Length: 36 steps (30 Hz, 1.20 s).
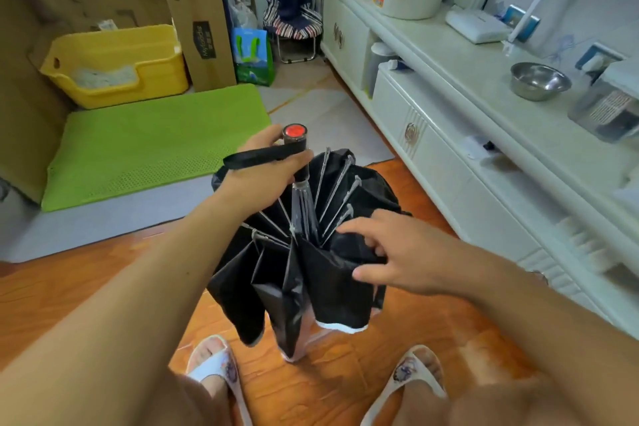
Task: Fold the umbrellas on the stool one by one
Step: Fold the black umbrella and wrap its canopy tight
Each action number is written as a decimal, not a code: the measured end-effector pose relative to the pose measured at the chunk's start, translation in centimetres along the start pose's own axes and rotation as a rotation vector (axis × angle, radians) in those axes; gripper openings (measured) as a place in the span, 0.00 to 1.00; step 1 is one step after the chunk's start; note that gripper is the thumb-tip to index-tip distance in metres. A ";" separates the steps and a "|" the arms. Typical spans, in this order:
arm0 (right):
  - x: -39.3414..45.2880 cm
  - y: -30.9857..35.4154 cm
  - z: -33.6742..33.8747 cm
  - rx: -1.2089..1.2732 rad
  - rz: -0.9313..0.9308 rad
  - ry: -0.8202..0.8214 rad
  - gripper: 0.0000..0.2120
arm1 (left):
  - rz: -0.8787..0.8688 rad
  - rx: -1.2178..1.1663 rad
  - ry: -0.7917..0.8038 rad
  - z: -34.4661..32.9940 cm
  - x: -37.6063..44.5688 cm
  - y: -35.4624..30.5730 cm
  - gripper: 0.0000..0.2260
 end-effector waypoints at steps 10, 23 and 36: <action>1.4 -1.5 -3.5 -0.069 -0.031 -0.225 0.13 | -0.072 0.117 0.006 0.1 -1.4 -0.3 0.08; -1.3 -5.8 -1.1 -0.050 -0.180 -0.096 0.13 | -0.211 0.171 -0.021 1.1 -2.0 0.0 0.19; 1.6 -5.8 -2.6 0.131 -0.408 0.021 0.26 | -0.090 -0.205 0.502 0.0 -2.8 -3.3 0.22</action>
Point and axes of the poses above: each hand's wrist, its own x-axis towards the middle knuckle, its own z-axis out of the back of the hand, y = z × x, the point moved 6 cm from there along x, towards the middle knuckle, and after that the axes turned 9 degrees about -z, right-handed, at the moved point
